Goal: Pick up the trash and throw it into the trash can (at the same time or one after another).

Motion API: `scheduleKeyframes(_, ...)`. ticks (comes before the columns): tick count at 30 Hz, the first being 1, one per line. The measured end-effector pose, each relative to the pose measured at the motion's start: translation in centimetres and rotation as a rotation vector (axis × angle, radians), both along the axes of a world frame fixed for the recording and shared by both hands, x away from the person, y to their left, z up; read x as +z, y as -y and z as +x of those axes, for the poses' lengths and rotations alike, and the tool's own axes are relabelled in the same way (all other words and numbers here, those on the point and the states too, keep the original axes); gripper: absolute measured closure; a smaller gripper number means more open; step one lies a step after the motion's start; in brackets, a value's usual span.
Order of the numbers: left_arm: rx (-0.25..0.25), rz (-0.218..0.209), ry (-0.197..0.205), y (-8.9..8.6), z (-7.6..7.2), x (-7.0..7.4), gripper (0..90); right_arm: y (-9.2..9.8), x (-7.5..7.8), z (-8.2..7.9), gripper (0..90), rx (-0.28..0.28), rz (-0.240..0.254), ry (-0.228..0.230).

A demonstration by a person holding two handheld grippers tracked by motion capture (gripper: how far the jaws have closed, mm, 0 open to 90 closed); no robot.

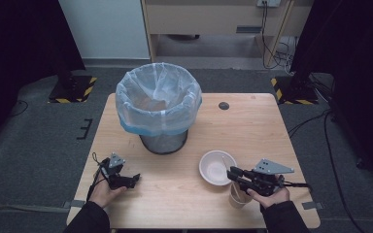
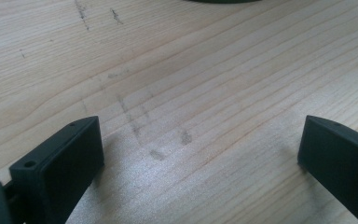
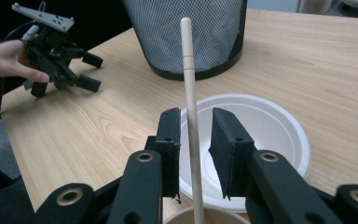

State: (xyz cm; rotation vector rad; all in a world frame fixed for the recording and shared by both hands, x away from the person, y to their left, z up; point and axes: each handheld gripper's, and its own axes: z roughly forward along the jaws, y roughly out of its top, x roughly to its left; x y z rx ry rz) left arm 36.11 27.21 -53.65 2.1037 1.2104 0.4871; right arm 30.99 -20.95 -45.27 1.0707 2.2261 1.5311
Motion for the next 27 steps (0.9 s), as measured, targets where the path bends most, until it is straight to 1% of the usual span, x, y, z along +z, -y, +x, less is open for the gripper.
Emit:
scheduleKeyframes(9, 0.0, 0.0, 0.0, 0.0, 0.0, 0.0, 0.0, -0.11, -0.18, 0.1, 78.7, 0.009, -0.026, -0.011)
scheduleKeyframes(16, 0.0, 0.0, 0.0, 0.0, 0.0, 0.0, 0.0, 0.0, -0.27, 0.15, 83.8, 0.015, -0.035, -0.022)
scheduleKeyframes(21, 0.0, 0.0, 0.0, 0.0, 0.0, 0.0, 0.0, 0.09, -0.14, 0.13, 85.5, 0.016, -0.027, -0.026)
scheduleKeyframes(27, 0.0, 0.0, 0.0, 0.0, 0.0, 0.0, 0.0, 0.28, 0.19, 0.1, 85.9, 0.017, -0.001, -0.02)
